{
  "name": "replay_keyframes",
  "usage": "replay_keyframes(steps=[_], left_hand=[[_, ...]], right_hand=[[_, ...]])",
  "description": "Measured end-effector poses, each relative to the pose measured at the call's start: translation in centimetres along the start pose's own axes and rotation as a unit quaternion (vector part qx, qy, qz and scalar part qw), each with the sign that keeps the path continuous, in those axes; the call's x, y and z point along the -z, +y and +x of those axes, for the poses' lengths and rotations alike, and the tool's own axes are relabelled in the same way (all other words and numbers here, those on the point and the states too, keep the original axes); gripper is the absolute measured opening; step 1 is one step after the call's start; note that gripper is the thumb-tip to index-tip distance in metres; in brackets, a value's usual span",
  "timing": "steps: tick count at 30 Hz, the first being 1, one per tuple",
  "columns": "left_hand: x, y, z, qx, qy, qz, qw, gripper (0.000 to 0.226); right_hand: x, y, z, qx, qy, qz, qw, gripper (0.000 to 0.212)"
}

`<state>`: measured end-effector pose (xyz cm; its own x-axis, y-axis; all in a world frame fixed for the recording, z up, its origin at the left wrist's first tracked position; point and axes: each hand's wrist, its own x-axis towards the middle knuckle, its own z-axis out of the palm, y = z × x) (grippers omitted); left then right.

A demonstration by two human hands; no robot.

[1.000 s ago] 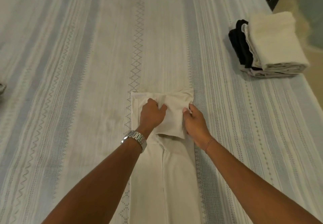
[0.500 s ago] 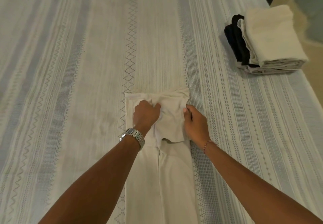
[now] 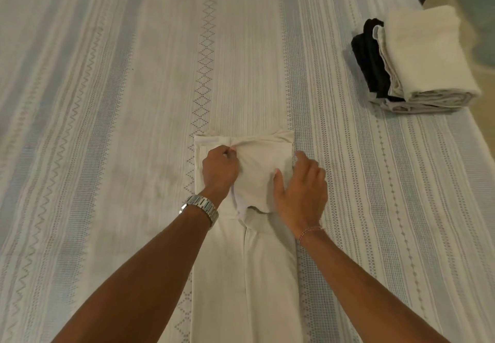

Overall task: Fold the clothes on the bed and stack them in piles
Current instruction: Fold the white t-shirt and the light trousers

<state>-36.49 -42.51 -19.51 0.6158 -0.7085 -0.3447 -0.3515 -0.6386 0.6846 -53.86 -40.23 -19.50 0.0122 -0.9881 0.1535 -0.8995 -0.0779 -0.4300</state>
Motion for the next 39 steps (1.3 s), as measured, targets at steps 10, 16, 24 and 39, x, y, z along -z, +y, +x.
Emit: replay_keyframes(steps=[10, 16, 24, 39], left_hand=[[1.7, 0.4, 2.5, -0.128, -0.059, 0.034, 0.989, 0.022], [3.1, 1.5, 5.0, -0.224, -0.173, 0.141, 0.949, 0.018], [3.6, 3.1, 6.6, -0.277, -0.164, 0.336, 0.885, 0.028], [2.8, 1.1, 4.1, -0.362, 0.013, 0.312, 0.878, 0.022]], right_hand=[[0.2, -5.5, -9.6, -0.230, -0.154, 0.338, 0.900, 0.016], [0.0, -7.0, -8.5, -0.410, -0.168, 0.509, 0.738, 0.038], [0.1, -7.7, -7.8, -0.528, -0.223, 0.591, 0.568, 0.028], [0.5, -8.2, -8.3, -0.494, -0.235, 0.469, 0.693, 0.036]])
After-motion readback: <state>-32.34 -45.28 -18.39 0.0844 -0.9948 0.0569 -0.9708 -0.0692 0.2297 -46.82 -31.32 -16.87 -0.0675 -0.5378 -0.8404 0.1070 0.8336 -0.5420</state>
